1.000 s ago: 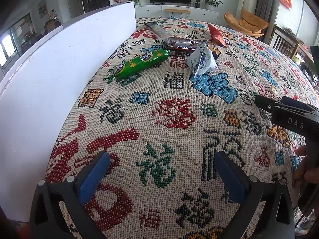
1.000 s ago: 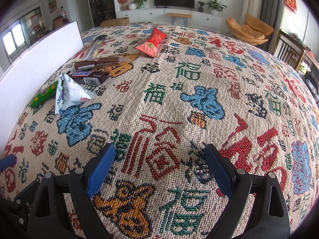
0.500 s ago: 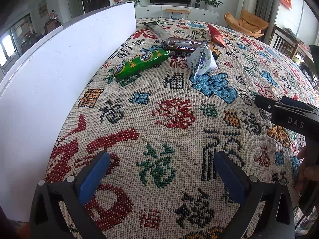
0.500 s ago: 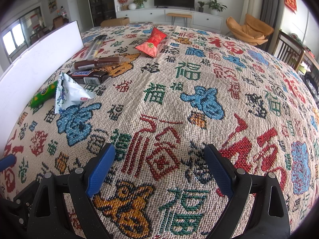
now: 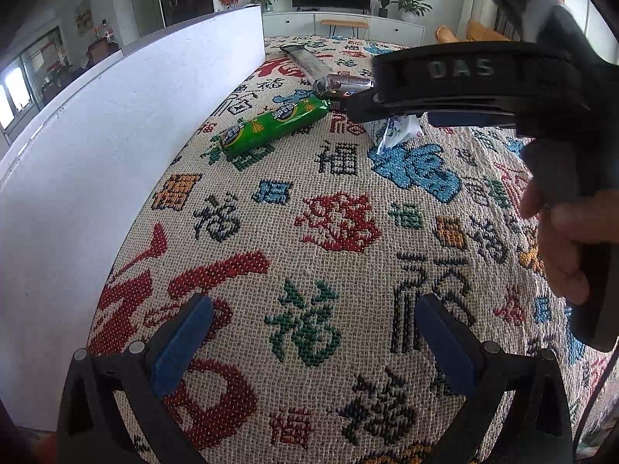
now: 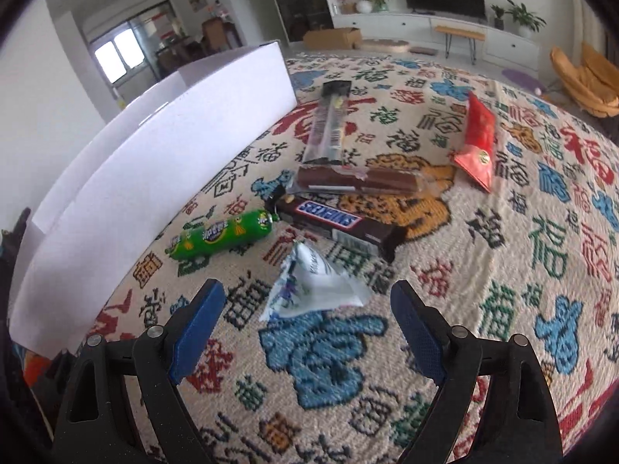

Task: Organize snacks
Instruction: 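Move the right tool onto the white triangular packet and close it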

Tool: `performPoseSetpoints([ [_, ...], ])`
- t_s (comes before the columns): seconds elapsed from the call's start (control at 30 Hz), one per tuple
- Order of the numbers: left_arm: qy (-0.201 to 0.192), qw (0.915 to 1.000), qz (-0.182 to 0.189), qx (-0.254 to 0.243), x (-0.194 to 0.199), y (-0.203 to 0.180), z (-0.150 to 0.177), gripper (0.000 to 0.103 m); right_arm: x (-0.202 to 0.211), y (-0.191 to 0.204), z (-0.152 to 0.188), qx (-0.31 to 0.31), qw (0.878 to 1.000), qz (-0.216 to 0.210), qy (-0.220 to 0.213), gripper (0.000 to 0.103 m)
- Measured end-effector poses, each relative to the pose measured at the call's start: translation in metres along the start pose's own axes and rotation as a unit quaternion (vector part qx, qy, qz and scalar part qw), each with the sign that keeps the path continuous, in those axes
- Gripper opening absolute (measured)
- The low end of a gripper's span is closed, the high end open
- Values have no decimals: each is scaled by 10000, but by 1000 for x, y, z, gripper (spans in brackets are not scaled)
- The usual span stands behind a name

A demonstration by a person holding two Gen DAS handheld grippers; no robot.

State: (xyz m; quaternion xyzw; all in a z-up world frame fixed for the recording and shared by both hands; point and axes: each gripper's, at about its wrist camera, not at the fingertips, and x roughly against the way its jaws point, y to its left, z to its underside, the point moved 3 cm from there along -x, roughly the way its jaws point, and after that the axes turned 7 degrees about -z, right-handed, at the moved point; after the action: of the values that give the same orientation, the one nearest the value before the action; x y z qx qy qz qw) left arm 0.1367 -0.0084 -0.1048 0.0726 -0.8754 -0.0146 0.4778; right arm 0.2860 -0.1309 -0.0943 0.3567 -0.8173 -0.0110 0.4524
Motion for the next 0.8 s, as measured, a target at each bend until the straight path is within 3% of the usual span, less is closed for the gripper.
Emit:
performPoseSetpoints([
  [0.17, 0, 10000, 1, -1, 0, 0, 0, 103, -26, 2, -3, 158, 9985, 425, 294, 85],
  [0.23, -3, 10000, 1, 1, -1, 0, -1, 103, -23, -1, 1, 224, 9971, 681, 245, 53],
  [0.4, -1, 10000, 4, -1, -1, 0, -1, 103, 2, -11, 5, 69, 9989, 466, 60, 40],
  [0.63, -5, 10000, 2, 0, -1, 0, -1, 103, 59, -24, 30, -28, 9961, 854, -204, 40],
  [0.8, -8, 10000, -3, 4, -1, 0, 0, 103, 91, -46, 62, -109, 9880, 1537, -109, 41],
])
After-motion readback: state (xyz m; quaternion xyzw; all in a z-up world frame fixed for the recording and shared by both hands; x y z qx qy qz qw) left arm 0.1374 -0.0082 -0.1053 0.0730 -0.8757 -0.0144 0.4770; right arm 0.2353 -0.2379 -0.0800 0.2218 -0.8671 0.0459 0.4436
